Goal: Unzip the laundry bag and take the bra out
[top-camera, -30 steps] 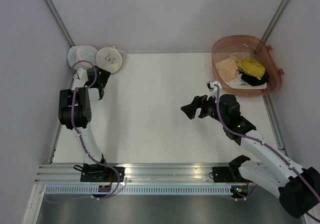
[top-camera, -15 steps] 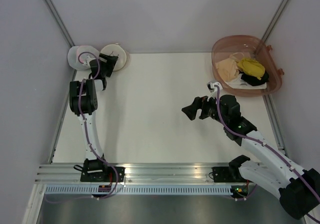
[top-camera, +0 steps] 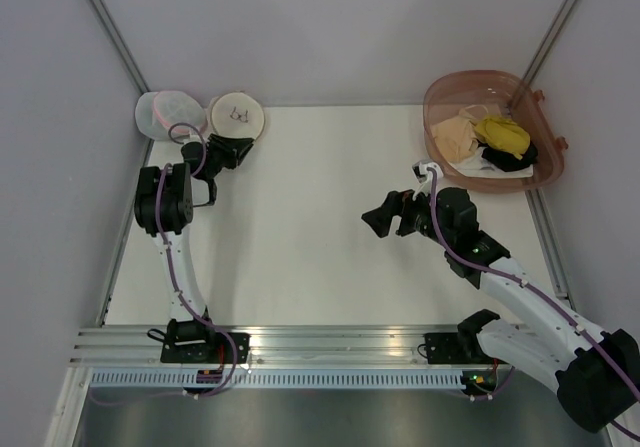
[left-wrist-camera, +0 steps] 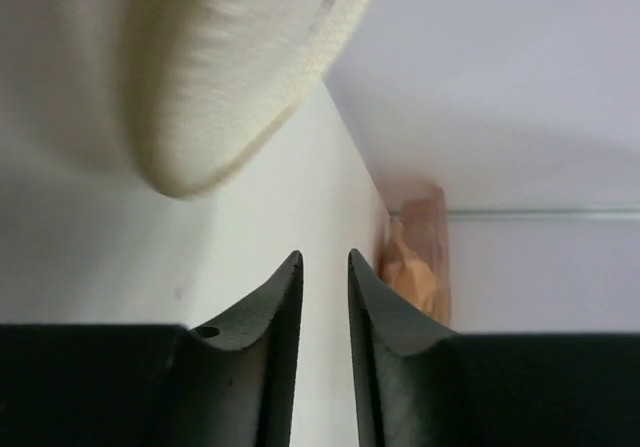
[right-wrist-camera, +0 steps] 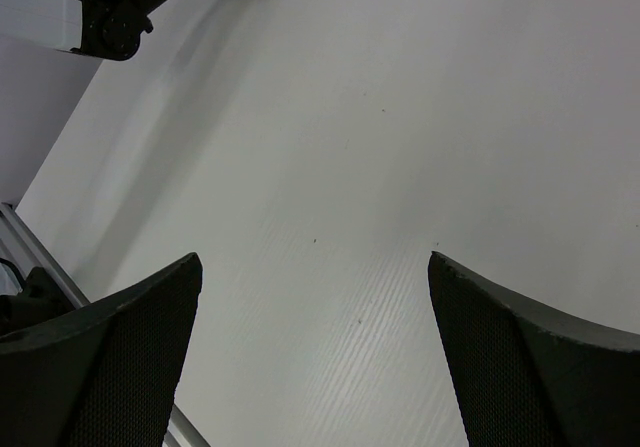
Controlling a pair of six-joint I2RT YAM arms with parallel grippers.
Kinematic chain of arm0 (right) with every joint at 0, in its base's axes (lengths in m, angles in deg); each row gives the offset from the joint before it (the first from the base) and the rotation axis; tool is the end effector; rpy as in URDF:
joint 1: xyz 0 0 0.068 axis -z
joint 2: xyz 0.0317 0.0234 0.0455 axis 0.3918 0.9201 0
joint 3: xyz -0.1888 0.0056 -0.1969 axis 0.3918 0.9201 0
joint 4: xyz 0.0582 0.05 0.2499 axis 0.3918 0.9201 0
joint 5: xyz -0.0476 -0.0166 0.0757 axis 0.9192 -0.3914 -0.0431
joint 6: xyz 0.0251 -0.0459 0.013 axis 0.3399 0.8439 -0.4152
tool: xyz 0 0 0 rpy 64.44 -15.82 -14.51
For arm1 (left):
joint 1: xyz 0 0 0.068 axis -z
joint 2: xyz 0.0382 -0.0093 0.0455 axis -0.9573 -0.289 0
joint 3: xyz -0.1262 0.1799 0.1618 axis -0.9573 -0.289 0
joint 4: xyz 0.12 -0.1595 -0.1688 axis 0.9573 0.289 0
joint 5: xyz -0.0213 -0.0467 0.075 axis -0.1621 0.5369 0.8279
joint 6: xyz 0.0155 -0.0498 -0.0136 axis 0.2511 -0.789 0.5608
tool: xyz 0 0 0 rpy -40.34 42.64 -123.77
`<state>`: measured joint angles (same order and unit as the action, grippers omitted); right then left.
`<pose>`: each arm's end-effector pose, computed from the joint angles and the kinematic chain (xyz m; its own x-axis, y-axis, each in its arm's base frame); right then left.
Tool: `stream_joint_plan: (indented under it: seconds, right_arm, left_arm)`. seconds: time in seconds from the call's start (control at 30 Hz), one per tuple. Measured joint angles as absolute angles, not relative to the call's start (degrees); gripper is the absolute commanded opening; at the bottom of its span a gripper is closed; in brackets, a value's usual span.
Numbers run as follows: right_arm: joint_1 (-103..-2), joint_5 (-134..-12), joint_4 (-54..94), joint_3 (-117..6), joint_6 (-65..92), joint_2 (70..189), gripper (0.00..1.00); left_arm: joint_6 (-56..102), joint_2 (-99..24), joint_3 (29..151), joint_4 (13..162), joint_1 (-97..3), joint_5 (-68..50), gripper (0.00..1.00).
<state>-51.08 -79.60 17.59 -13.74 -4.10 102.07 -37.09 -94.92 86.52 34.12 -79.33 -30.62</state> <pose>0.1884 0.1101 0.2658 -0.5251 0.1718 -0.8335 -0.4876 0.7420 0.4601 0.4627 0.0318 0.0978 -0.4235 -0.8732 -0.2411 -0.0132 0.2721 -0.9622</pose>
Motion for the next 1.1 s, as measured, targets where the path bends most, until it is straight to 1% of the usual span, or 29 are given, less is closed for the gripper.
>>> stream_joint_plan:
  seconds: [0.07, 0.13, 0.17, 0.2, 0.23, 0.27, 0.33, 0.37, 0.47, 0.5, 0.6, 0.7, 0.83, 1.0, 1.1]
  right_arm:
    - [-51.1, -79.2, 17.0, -13.7, -4.1, 102.1, 0.98]
    - [-51.1, -78.6, 16.2, -13.7, -4.1, 102.1, 0.98]
    - [-51.1, -78.4, 16.0, -13.7, -4.1, 102.1, 0.98]
    - [-51.1, -78.2, 15.8, -13.8, -4.1, 102.2, 0.98]
    - [-51.1, -78.0, 15.6, -13.8, -4.1, 102.3, 0.98]
    - [-51.1, -77.9, 15.6, -13.8, -4.1, 102.5, 0.98]
    - [-51.1, -77.5, 15.7, -13.9, -4.1, 102.7, 0.98]
    - [-51.1, -77.3, 15.8, -13.9, -4.1, 102.7, 0.98]
    - [-51.1, -76.9, 15.8, -13.8, -4.1, 102.7, 0.98]
    - [-51.1, -76.9, 15.8, -13.8, -4.1, 102.6, 0.98]
    - [-51.1, -76.9, 15.7, -13.7, -4.1, 102.7, 0.98]
    - [-51.1, -77.0, 15.5, -13.7, -4.1, 103.4, 0.98]
    - [-51.1, -77.0, 15.7, -13.7, -4.1, 104.6, 0.98]
    - [-51.1, -76.9, 16.7, -13.8, -4.1, 104.1, 0.98]
    - [-51.1, -76.5, 17.4, -13.8, -4.1, 103.3, 0.98]
  left_arm:
    - [-37.6, -93.4, 85.1, 32.9, -78.8, -32.9, 0.25]
    - [-37.6, -91.5, 84.8, 32.8, -78.4, -34.5, 0.25]
    - [-37.3, -90.4, 84.8, 33.0, -78.2, -34.9, 0.27]
    - [-36.8, -89.3, 84.8, 33.4, -78.0, -35.3, 0.31]
    - [-36.1, -88.1, 84.8, 34.2, -77.9, -35.2, 0.38]
    - [-35.6, -87.3, 84.9, 35.0, -77.9, -35.1, 0.43]
    - [-34.4, -85.2, 84.8, 37.5, -78.0, -33.3, 0.5]
    - [-33.5, -83.9, 84.1, 39.0, -78.0, -31.7, 0.6]
    - [-30.1, -77.0, 78.1, 45.6, -77.9, -23.8, 0.72]
    - [-28.8, -74.3, 76.0, 48.2, -77.9, -20.5, 0.73]
    - [-25.7, -70.1, 74.2, 54.2, -77.8, -12.4, 0.75]
    - [-23.8, -70.6, 75.6, 57.2, -77.8, -7.3, 0.74]
    - [-21.4, -75.6, 79.0, 56.3, -77.7, -4.6, 0.75]
    - [-17.8, -84.5, 88.8, 58.9, -76.6, -1.8, 0.75]
    - [-15.6, -87.6, 94.3, 61.1, -76.0, -0.4, 0.75]
